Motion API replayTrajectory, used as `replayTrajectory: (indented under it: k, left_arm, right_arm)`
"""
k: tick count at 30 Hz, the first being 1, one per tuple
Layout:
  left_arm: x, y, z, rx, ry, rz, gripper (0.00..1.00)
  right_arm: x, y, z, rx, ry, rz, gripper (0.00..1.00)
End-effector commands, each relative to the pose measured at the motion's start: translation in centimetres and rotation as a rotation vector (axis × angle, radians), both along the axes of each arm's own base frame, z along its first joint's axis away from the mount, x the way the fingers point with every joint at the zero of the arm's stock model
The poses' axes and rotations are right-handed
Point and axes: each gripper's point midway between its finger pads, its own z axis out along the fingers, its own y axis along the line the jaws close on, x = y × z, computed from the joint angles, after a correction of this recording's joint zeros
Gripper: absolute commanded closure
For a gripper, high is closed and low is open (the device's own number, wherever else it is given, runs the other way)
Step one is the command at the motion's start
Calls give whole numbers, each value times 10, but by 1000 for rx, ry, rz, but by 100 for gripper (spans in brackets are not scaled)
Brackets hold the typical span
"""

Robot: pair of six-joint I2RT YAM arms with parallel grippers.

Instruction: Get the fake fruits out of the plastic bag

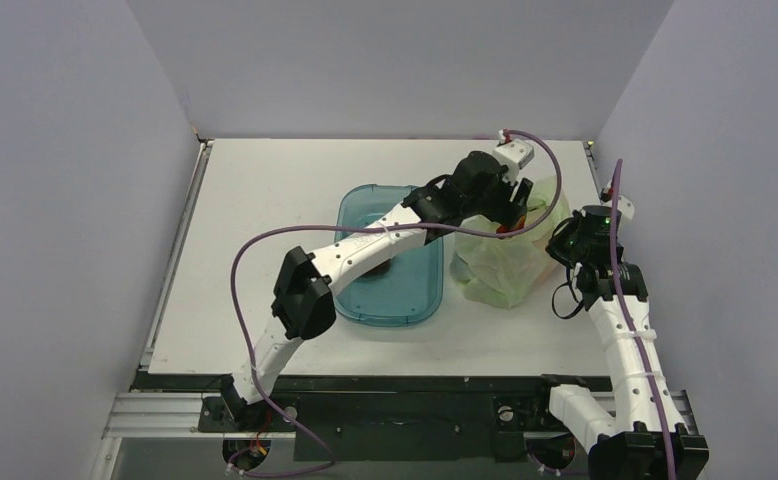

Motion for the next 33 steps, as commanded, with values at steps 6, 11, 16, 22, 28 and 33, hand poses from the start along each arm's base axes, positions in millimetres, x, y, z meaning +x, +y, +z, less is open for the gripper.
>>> replayTrajectory:
  k: [6,11,16,22,28,33]
  left_arm:
    - [3,19,69,-113,-43,52,100]
    - [-13,71,97,-244,-41,210,100]
    - [-56,106,99,-396,-7,230,100]
    - [-103,123,79,-475,25,148,100]
    - [-120,114,47,-450,101,92,100]
    - [-119,105,51,-464,125,84,100]
  right_arm:
    - [25,0,37,99,-79,-98,100]
    - [52,-22,75,52,-137,-209,100]
    - [81,-60,133,-100,-227,-342,100]
    - [124,-88,143,-240,-210,-434,100]
    - [161,-69,135,-335,-174,-343,100]
    - [170,-52,123,-347,-122,-240,100]
